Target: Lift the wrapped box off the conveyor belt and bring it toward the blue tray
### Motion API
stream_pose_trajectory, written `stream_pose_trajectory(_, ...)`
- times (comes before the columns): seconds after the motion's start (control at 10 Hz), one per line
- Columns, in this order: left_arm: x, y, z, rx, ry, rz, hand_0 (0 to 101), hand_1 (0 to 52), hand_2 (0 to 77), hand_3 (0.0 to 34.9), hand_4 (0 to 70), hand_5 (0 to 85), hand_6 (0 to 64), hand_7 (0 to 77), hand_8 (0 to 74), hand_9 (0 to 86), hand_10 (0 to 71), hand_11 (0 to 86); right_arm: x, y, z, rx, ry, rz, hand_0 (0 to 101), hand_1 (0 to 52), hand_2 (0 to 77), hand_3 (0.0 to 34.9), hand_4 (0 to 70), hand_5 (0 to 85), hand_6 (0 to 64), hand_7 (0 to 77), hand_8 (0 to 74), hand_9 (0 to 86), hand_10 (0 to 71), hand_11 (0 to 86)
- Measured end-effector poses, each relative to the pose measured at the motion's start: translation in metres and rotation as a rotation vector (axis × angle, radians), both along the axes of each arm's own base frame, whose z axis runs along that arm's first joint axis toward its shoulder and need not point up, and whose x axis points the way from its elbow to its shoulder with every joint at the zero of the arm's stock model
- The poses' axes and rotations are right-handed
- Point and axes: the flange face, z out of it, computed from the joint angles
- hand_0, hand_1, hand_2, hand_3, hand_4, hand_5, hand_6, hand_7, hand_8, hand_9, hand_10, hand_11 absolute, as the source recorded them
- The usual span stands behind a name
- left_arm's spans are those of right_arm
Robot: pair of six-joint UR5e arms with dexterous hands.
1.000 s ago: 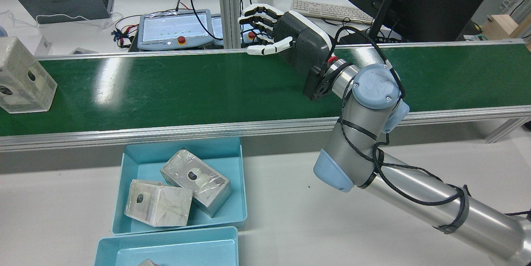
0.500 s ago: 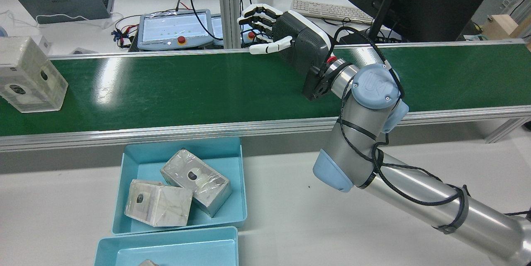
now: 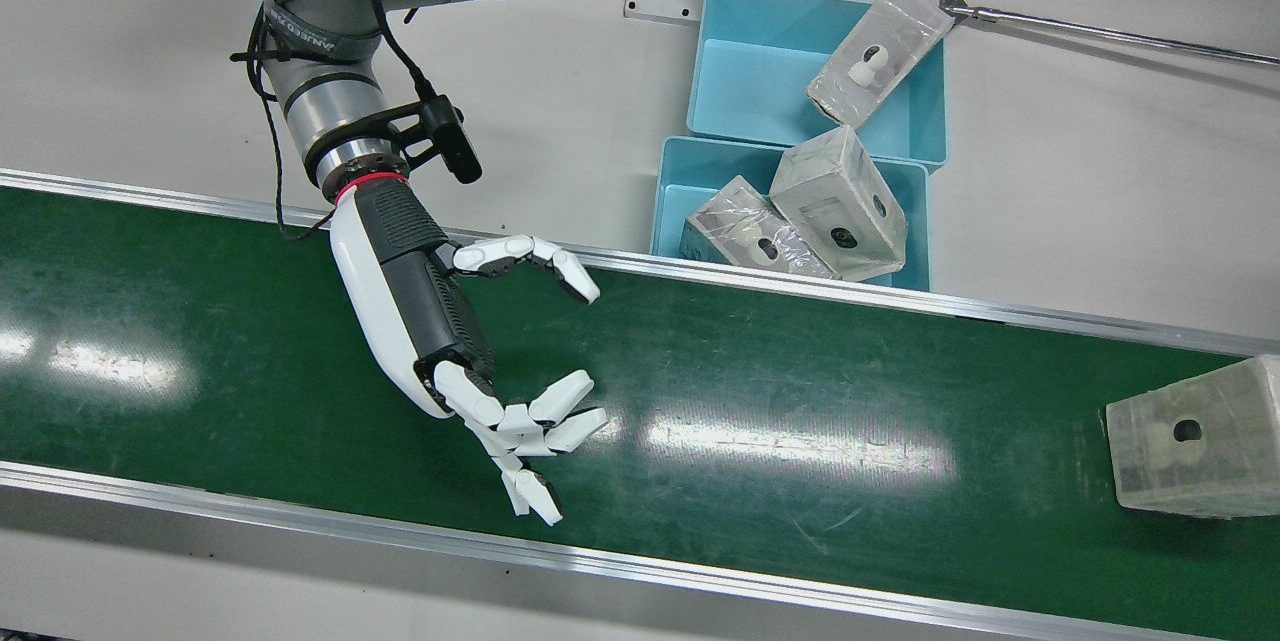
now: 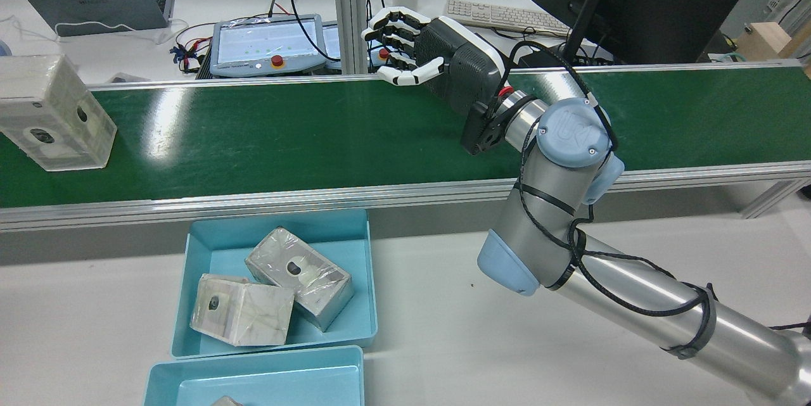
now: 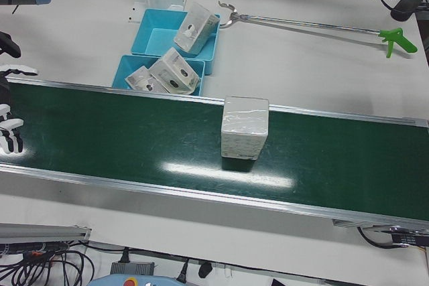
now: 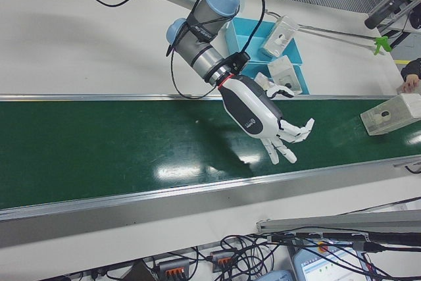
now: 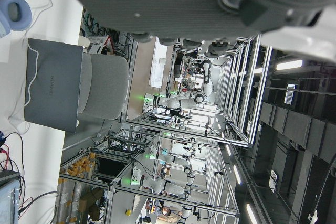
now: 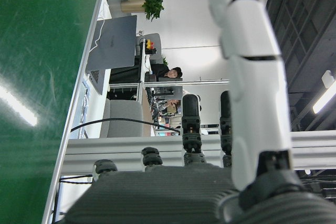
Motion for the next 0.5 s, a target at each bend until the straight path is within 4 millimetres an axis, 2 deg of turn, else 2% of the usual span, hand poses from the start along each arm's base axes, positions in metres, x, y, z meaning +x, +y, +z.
stream_pose_trajectory(0.1,0.000,0.000,0.000,0.000,0.000,0.000,0,0.0,1.1,0.0,0.0,1.1,0.0,0.5,0.0,0.0,0.5,0.0,0.003,0.004,0.001,-0.027,0.026,0.000,51,16.9,15.3,22.5,14.2,38.2,6.5,29.5,1.1,6.5,0.0,1.6)
stream_pose_trajectory(0.2,0.000,0.000,0.000,0.000,0.000,0.000,0,0.0,1.1,0.0,0.0,1.1,0.0,0.0,0.0,0.0,0.5,0.0,0.008,0.008,0.003,-0.050,0.046,0.001,51,16.9,15.3,22.5,14.2,38.2,6.5,29.5,1.1,6.5,0.0,1.6)
stream_pose_trajectory(0.3,0.000,0.000,0.000,0.000,0.000,0.000,0,0.0,1.1,0.0,0.0,1.1,0.0,0.0,0.0,0.0,0.5,0.0,0.012,0.011,0.008,-0.063,0.056,0.002,50,16.9,19.6,22.2,14.7,38.7,6.5,29.5,1.1,6.5,0.0,1.6)
stream_pose_trajectory(0.4,0.000,0.000,0.000,0.000,0.000,0.000,0,0.0,0.5,0.0,0.0,1.1,0.0,0.5,0.0,0.0,0.5,0.0,0.014,0.012,0.013,-0.068,0.057,0.002,50,18.0,20.7,23.7,13.1,38.7,6.5,29.5,0.0,6.5,0.0,1.6)
stream_pose_trajectory(0.5,0.000,0.000,0.000,0.000,0.000,0.000,0,0.0,0.5,0.0,0.0,1.1,0.0,0.0,0.0,0.0,0.0,0.0,0.014,0.013,0.014,-0.064,0.053,0.001,48,12.0,18.0,23.8,10.9,36.0,5.5,26.7,0.0,5.4,0.0,1.6)
